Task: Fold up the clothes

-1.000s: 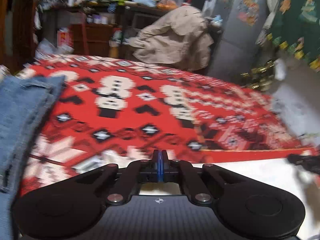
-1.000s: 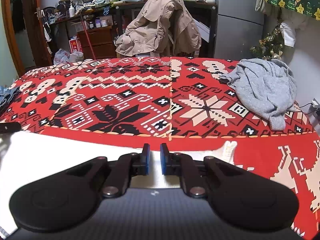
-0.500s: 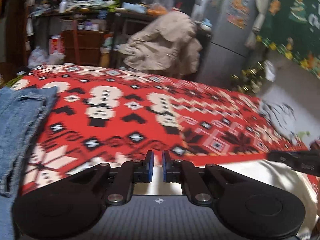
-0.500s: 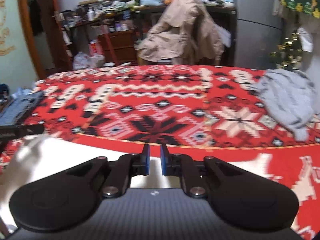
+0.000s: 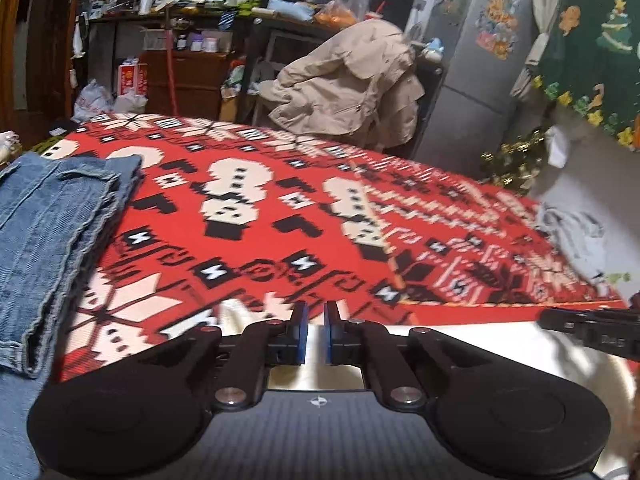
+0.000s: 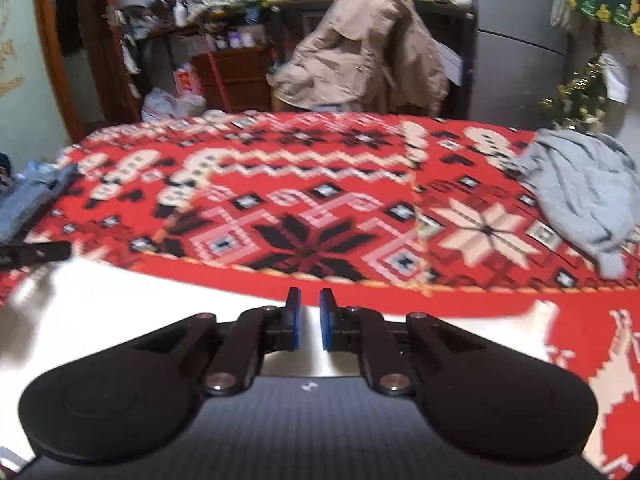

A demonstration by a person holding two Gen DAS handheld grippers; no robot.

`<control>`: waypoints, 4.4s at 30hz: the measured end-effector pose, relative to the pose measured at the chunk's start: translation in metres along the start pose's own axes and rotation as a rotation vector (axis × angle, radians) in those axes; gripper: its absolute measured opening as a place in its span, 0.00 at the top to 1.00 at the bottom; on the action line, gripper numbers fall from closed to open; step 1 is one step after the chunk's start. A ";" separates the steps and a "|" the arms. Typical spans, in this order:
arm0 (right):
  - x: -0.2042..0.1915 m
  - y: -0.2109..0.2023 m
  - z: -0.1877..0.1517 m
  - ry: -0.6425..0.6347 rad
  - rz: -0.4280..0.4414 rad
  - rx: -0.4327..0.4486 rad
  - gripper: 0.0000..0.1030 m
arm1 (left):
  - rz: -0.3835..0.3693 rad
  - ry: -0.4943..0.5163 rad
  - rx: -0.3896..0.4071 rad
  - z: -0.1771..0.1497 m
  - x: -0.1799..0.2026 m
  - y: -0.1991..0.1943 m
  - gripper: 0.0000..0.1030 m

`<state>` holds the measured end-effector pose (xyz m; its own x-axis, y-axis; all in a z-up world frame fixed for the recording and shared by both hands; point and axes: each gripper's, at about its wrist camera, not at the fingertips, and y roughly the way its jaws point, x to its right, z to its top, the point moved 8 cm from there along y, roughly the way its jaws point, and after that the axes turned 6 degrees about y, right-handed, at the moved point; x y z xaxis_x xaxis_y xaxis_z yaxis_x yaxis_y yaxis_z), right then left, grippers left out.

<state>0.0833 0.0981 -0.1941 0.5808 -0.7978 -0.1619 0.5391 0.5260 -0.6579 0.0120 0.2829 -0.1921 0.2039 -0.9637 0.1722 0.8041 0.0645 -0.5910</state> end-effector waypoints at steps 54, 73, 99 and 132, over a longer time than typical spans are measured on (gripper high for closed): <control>0.083 -0.133 -0.077 0.016 -0.096 0.046 0.90 | -0.102 0.139 -0.078 -0.048 0.068 -0.058 0.90; 0.090 -0.150 -0.104 0.060 -0.072 -0.049 0.92 | -0.128 0.153 -0.145 -0.077 0.072 -0.078 0.90; 0.018 -0.157 -0.115 -0.107 0.080 -0.070 0.89 | -0.267 0.316 -0.201 -0.099 0.121 -0.091 0.90; 0.142 -0.210 -0.138 0.153 -0.162 0.003 0.88 | -0.206 0.222 -0.163 -0.087 0.109 -0.096 0.90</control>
<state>-0.0316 -0.1661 -0.1804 0.3876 -0.9071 -0.1642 0.6198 0.3883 -0.6819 -0.0911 0.1488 -0.1852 -0.0944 -0.9863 0.1353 0.7123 -0.1618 -0.6830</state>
